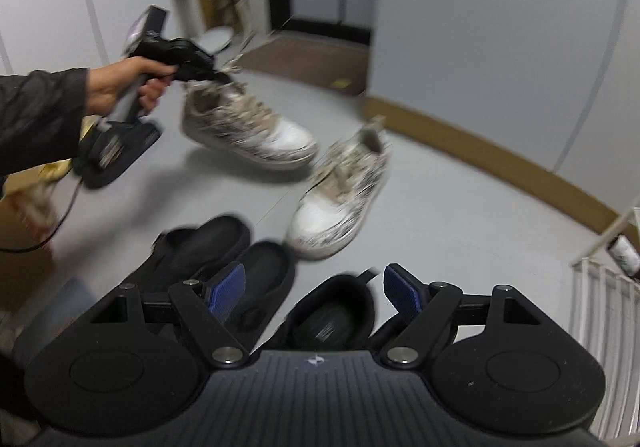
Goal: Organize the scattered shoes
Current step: 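Lower the sneaker beside the other sneakers and open the left tool, then reach the right tool to the black-patterned white sneaker and grasp its laces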
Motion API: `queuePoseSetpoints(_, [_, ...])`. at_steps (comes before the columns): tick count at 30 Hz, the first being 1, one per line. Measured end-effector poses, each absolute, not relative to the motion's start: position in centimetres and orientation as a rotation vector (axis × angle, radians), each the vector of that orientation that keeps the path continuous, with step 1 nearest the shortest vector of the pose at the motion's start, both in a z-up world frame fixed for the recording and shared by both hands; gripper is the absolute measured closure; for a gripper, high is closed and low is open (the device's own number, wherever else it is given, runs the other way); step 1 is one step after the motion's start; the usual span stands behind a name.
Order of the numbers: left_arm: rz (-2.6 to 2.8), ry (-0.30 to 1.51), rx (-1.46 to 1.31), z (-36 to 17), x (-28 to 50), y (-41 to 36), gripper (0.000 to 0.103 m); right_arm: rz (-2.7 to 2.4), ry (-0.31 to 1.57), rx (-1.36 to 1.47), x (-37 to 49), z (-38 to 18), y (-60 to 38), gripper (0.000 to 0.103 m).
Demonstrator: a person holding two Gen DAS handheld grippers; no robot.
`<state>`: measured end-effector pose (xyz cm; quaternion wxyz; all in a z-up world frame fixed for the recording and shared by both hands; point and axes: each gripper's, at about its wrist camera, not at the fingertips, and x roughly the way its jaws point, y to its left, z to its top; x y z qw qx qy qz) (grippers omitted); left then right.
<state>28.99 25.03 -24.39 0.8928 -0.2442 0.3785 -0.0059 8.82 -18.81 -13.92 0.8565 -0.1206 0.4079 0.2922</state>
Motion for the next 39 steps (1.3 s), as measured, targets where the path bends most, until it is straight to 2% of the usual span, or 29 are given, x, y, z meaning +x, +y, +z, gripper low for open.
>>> queuePoseSetpoints(5, [0.008,0.812,-0.561,-27.6,25.9,26.0,0.098,0.644,0.894,-0.278,9.4,-14.6,-16.2,0.022])
queuePoseSetpoints(9, [0.033,0.81,-0.59,-29.4,23.8,27.1,0.093,0.647,0.916,-0.274,9.4,-14.8,-15.0,0.022])
queuePoseSetpoints(10, [0.047,0.808,-0.59,-29.8,23.3,27.2,0.088,0.647,0.921,-0.283,9.4,-15.0,-14.5,0.022])
queuePoseSetpoints(12, [0.08,0.808,-0.609,-30.2,22.2,27.5,0.071,0.645,0.931,-0.287,9.5,-15.2,-14.2,0.022])
queuePoseSetpoints(18, [0.08,0.774,-0.598,-30.1,20.3,27.6,0.043,0.647,0.946,-0.25,10.1,-15.4,-12.4,0.019])
queuePoseSetpoints(20, [0.068,0.761,-0.586,-29.5,19.4,27.4,0.037,0.639,0.945,-0.232,10.4,-15.4,-11.7,0.016])
queuePoseSetpoints(26, [0.066,0.764,-0.591,-29.0,17.4,26.9,0.032,0.636,0.92,-0.229,10.5,-15.8,-9.8,0.013])
queuePoseSetpoints(28, [0.071,0.763,-0.602,-29.2,16.9,27.0,0.03,0.634,0.914,-0.218,10.6,-16.0,-9.4,0.009])
queuePoseSetpoints(34, [0.099,0.756,-0.624,-29.3,15.5,27.3,0.028,0.646,0.898,-0.211,11.5,-16.6,-8.5,0.009])
queuePoseSetpoints(39, [0.158,0.712,-0.622,-28.3,13.1,27.5,0.017,0.733,0.854,-0.283,13.3,-16.6,-7.3,0.007])
